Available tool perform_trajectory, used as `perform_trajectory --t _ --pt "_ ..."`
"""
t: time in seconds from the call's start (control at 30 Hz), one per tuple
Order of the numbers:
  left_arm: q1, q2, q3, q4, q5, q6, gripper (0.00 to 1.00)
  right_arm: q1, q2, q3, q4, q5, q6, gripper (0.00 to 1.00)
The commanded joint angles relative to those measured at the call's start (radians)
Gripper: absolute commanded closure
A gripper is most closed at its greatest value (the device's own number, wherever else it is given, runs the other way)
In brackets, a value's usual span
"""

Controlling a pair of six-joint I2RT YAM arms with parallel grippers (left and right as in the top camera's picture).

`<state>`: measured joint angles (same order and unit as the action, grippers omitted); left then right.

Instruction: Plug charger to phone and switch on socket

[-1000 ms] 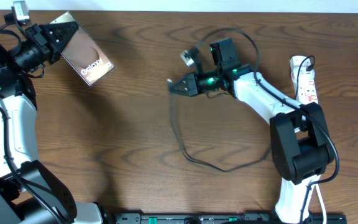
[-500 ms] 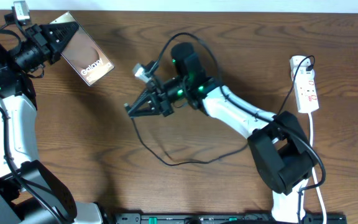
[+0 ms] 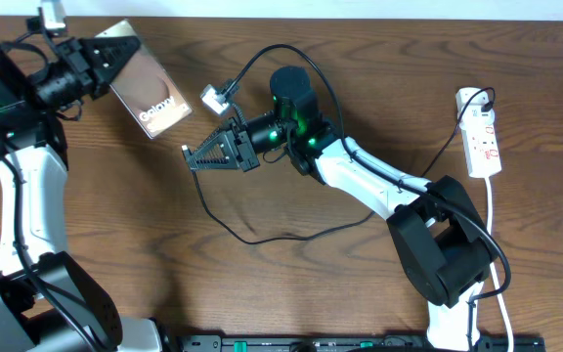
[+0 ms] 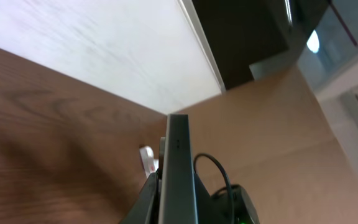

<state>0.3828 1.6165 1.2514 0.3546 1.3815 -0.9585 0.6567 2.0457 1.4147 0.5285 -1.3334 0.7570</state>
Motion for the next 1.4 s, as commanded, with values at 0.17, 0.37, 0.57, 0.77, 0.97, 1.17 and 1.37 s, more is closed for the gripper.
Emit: perform_trajectory --t 0.17,0.37,0.57,0.77,0.97,1.17,1.37 --pt "-0.021 -0.002 0.002 0.006 0.077 0.023 0.92 -0.013 0.000 0.012 0.008 0.022 0.058 0.99" --pt "-0.021 -0.002 0.002 0.006 0.101 0.048 0.93 -0.019 0.000 0.012 0.041 0.005 0.059 0.99" --pt "-0.022 -0.002 0.002 0.006 0.100 0.065 0.93 -0.019 0.000 0.012 0.060 0.003 0.081 0.99" --pt "-0.022 -0.002 0.002 0.006 0.092 0.071 0.93 -0.003 0.000 0.012 0.060 -0.004 0.080 0.99" --pt "-0.022 -0.002 0.002 0.006 0.093 0.071 0.93 0.002 0.000 0.012 0.060 -0.002 0.080 0.99" --pt "-0.022 -0.002 0.002 0.006 0.100 0.071 0.92 0.002 0.000 0.012 0.060 0.011 0.081 0.99" --pt "-0.023 -0.002 0.002 0.006 0.104 0.071 0.93 0.002 0.000 0.012 0.060 0.015 0.085 0.99"
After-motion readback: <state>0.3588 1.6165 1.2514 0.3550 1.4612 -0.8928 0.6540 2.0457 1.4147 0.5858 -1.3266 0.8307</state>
